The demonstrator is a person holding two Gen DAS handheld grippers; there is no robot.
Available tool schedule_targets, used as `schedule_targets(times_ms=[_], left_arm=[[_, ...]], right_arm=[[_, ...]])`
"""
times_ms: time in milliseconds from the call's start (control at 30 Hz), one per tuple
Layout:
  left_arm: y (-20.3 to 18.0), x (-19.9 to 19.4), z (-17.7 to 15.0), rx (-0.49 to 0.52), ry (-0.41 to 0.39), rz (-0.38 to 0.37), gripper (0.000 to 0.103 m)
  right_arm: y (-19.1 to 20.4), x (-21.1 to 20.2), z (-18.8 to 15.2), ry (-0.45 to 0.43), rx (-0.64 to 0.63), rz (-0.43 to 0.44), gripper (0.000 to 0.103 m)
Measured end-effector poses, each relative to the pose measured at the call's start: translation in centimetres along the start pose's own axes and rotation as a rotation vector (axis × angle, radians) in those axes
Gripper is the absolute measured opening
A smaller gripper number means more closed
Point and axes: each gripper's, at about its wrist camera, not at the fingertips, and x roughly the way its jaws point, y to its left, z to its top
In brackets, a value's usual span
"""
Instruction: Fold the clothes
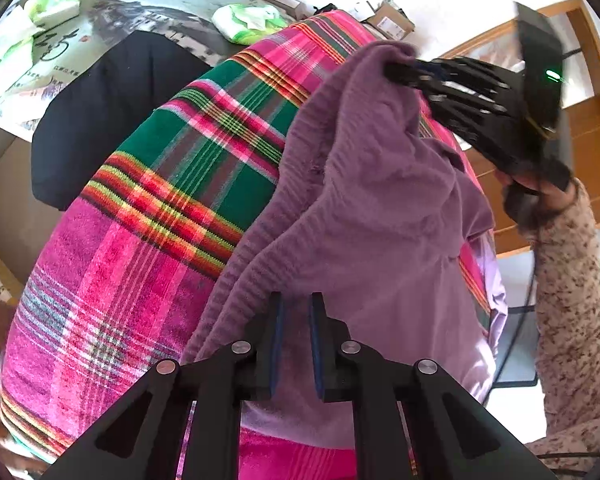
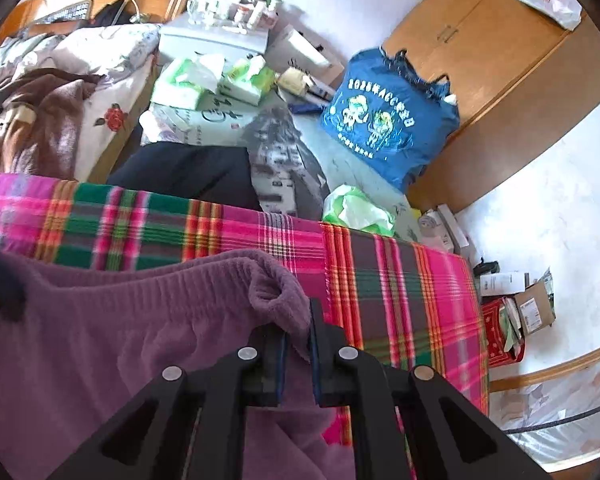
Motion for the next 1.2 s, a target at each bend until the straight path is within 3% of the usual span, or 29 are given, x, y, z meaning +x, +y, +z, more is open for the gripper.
schedule_targets(times_ms=[267,600,1000,1200], left_arm=[[0.4,0.2,0.5,-0.019,0.004,-0.014,0.013],[0.6,-0.1,0.4,-0.044,0.002,-0.015,0.013],[0.0,0.1,0.2,-0.048,-0.008,0.005,0.015],[-0.8,-0.2,0.3,-0.018,-0.015,0.037,0.016]], right_arm=[[0.9,5.6,0.3,0.079,-0.017,0.014,0.01],[1.1,5.8,0.4,0.067,0.002,-0.024,0.012],[-1.2,3.8,-1.5,0.122,0.125,0.05,0.021],[-3.5,-0.9,-3.5,0.057,0.266,0.037,0.021]])
